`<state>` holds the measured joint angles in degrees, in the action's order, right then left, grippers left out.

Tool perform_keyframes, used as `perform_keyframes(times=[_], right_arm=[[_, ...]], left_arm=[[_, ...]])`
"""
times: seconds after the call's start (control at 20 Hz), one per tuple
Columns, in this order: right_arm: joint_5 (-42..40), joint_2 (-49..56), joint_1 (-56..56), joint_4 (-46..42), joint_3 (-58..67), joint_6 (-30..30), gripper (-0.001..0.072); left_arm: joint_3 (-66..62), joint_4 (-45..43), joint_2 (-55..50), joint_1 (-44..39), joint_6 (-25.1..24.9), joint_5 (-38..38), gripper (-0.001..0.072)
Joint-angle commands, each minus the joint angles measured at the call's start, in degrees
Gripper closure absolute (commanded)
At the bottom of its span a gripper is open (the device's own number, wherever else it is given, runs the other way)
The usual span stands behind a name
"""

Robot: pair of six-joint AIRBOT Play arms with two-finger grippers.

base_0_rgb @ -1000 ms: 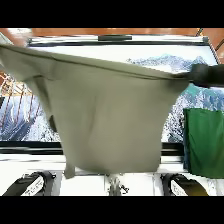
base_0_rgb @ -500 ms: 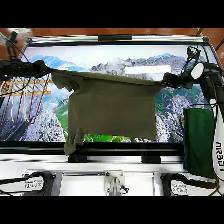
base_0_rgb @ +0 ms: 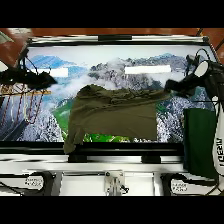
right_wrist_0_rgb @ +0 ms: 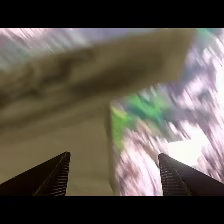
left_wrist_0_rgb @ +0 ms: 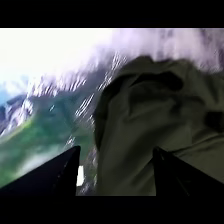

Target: Fold the shirts.

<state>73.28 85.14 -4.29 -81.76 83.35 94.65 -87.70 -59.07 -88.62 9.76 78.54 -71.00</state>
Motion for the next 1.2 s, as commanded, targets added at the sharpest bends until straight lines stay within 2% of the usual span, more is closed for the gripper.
perform_keyframes(times=[0.0,0.1,0.15,0.2,0.35,0.55,0.75,0.85,0.9,1.0,1.1,1.15], right_arm=[[21.6,-1.3,-4.8,-0.3,-1.4,-6.5,0.0069],[20.6,-5.4,-8.8,2.6,-8.9,-6.5,0.0069],[18.2,-7.7,-10.2,5.1,-13.0,-6.7,0.0069],[15.8,-10.1,-11.2,8.3,-17.2,-7.6,0.0069],[12.0,-14.0,-11.6,12.0,-24.6,-10.4,0.0068],[10.2,-13.9,-11.6,12.4,-25.9,-10.5,0.0068],[9.9,-13.9,-11.6,12.4,-25.9,-10.5,0.0067],[9.6,-13.9,-11.6,12.4,-26.2,-10.4,0.0067],[8.5,-13.9,-11.6,12.5,-26.9,-9.7,0.0068],[6.1,-13.9,-11.5,13.1,-30.0,-8.7,0.0067],[3.8,-13.8,-11.5,14.4,-34.5,-8.7,0.0067],[3.1,-13.4,-11.5,15.6,-36.6,-8.7,0.0067]], left_arm=[[3.5,-13.8,0.5,3.1,4.1,-22.0,0.0187],[14.3,-13.7,4.4,4.0,2.3,-21.7,0.0184],[20.8,-12.8,7.0,4.0,1.1,-18.4,0.0154],[27.4,-10.8,9.5,4.0,-0.8,-15.0,0.0085],[40.8,-4.0,13.0,3.3,-6.0,-8.3,0.0077],[47.2,-3.6,12.8,0.0,-6.1,-0.5,0.0078],[47.4,-2.9,12.7,-5.3,-6.1,3.5,0.0080],[47.4,-1.7,12.3,-7.7,-5.8,5.1,0.0104],[47.4,-1.7,12.0,-8.5,-4.7,6.1,0.0156],[47.3,-1.7,12.0,-9.1,-2.8,7.1,0.0343],[47.3,-1.7,12.1,-9.0,-3.1,6.4,0.0608],[47.3,-1.7,12.2,-9.0,-3.7,5.9,0.0680]])
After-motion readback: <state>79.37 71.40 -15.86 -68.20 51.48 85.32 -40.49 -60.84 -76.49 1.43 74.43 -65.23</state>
